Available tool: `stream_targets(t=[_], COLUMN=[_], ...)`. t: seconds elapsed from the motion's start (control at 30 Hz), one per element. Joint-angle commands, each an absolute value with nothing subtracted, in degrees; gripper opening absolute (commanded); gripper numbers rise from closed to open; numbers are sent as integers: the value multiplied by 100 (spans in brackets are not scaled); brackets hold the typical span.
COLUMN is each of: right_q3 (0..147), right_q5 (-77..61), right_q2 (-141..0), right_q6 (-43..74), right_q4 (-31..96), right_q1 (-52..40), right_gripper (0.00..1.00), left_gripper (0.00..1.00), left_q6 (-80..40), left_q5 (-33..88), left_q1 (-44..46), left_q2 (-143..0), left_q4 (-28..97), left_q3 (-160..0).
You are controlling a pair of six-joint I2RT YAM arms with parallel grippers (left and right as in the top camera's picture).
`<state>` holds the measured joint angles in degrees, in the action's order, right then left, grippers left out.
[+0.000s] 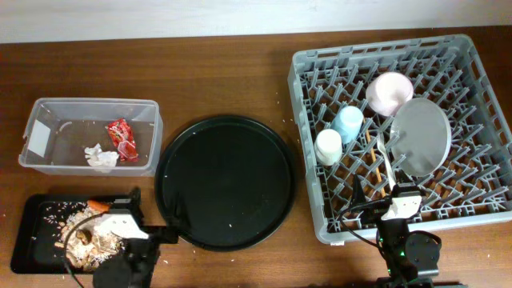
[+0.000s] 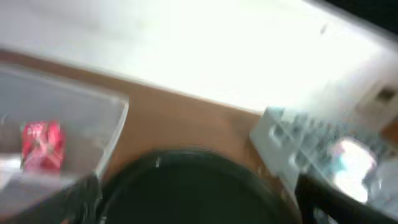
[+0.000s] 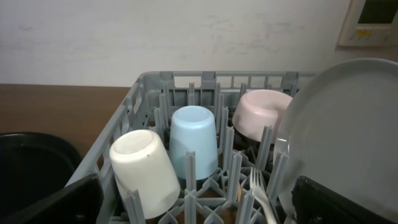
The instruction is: Sort waste into correct bins and load items into the dishwasher rack
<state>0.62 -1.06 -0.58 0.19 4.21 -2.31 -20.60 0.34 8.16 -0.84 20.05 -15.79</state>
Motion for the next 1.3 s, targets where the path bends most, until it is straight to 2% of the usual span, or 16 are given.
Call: stream_targets(t=[0.0, 0.1, 0.17, 0.23, 0.4, 1.27], right_q3=[32, 32, 32, 32, 32, 32], right_q5=[-58, -58, -58, -58, -58, -58], right_q2=[-25, -25, -25, -25, -25, -32], right_q6=[30, 30, 30, 30, 30, 30], right_q4=[454, 454, 454, 454, 454, 454], right_q1=[-261, -261, -261, -261, -261, -261], right_gripper=[99, 99, 99, 99, 99, 99], left_gripper=[99, 99, 99, 99, 99, 99], left_q6=[-2049, -1820, -1028, -880, 434, 440], left_q5=[-49, -47, -47, -43, 16, 16], left_q1=[808, 808, 788, 445, 154, -27], left_q2=[-32, -32, -30, -30, -30, -34], left_q4=[-108, -556, -23, 478, 482, 480], left_q3=[-543, -69, -49, -49, -51, -51])
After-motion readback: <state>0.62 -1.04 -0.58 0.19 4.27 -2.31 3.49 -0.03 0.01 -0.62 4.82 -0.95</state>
